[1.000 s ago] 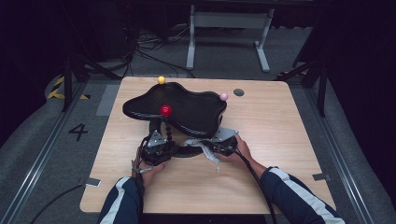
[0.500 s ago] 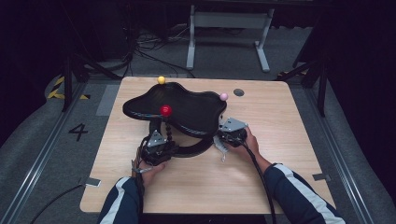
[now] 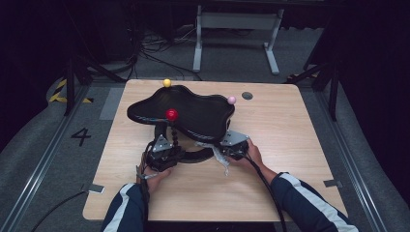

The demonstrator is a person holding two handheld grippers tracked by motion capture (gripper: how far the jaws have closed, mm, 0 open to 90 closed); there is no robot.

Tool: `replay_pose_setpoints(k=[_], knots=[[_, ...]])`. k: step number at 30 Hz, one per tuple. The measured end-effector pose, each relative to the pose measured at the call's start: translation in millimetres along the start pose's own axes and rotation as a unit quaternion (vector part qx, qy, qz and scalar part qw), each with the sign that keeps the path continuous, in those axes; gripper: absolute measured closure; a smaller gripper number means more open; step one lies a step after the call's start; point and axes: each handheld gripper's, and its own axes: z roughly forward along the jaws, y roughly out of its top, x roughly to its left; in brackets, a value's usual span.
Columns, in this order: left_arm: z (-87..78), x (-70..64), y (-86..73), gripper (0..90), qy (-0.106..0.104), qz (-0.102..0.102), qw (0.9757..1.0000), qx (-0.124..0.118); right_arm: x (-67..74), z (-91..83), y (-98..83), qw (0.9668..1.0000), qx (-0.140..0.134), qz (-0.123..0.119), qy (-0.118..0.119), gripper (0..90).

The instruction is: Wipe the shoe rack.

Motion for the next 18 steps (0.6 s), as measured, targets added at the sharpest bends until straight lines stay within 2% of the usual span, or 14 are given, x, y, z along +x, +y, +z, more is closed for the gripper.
replay_pose_setpoints(k=[4, 7, 9, 13, 17, 18], knots=[[-0.3, 0.1, 0.1, 71.5, -0.001, 0.0, 1.0, 0.002, 16.1, 0.7, 7.0, 0.9996, -0.008, -0.013, 0.022, 78.5], [0.0, 0.0, 0.0, 71.4, 0.0, 0.0, 1.0, -0.001, 21.1, 1.4, 9.0, 0.9994, -0.01, -0.025, 0.021, 78.5], [-0.3, 0.3, 0.0, 71.4, -0.001, 0.001, 1.0, 0.001, 19.6, 1.4, 8.4, 0.9994, -0.011, -0.021, 0.027, 78.3], [-0.2, 0.1, -0.1, 71.4, -0.001, 0.0, 1.0, 0.0, 15.9, 1.8, 7.7, 0.9993, -0.006, -0.032, 0.018, 78.2], [-0.6, 0.4, 0.0, 71.4, -0.001, 0.001, 1.0, 0.001, 0.1, 1.4, 1.1, 0.9999, 0.0, -0.017, -0.002, 78.3], [-0.6, 0.4, 0.0, 71.4, -0.001, 0.001, 1.0, 0.001, 0.1, 1.4, 1.1, 0.9999, 0.0, -0.017, -0.002, 78.3]])
